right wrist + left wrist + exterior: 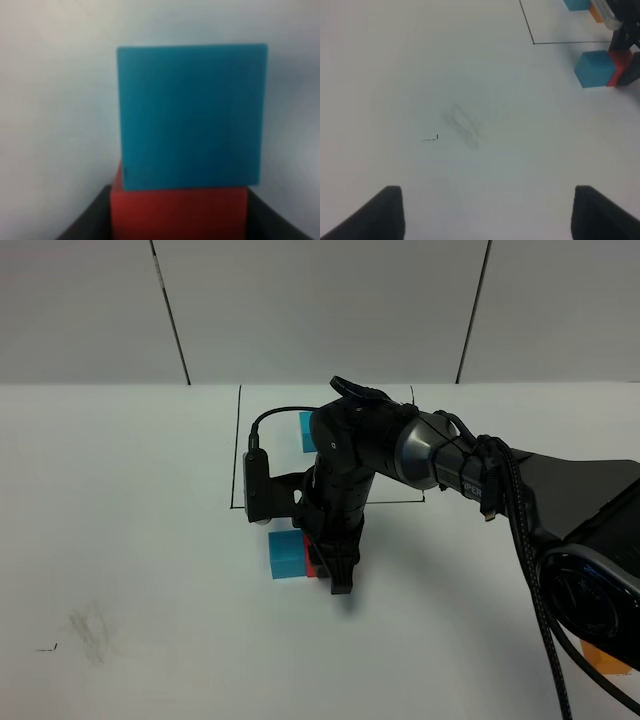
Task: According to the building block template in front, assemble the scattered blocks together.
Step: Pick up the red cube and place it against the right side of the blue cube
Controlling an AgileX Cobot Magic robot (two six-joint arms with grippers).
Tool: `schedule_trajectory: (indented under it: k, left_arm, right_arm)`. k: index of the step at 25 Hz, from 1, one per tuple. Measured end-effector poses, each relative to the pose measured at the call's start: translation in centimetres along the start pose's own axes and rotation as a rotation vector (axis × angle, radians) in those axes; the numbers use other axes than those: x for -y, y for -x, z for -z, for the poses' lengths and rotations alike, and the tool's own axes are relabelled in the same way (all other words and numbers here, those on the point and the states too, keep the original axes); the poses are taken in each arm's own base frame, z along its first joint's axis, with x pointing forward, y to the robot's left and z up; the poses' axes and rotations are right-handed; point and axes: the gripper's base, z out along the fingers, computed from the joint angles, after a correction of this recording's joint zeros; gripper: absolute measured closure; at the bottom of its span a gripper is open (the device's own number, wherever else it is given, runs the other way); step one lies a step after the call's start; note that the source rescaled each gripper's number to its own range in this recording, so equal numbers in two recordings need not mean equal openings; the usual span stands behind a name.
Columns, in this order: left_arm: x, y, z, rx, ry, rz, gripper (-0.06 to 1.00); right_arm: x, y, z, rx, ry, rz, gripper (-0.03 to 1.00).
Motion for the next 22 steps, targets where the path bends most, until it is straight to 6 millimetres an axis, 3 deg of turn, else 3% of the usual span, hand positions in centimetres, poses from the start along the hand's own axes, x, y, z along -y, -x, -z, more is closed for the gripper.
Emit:
schedule_trajectory:
  k: [22]
  left_arm:
    - [0.00, 0.00, 0.00, 0.000, 0.000, 0.000, -0.06]
  right_arm:
    - [0.10, -0.03, -0.93, -0.011, 0.008, -0.024, 0.96]
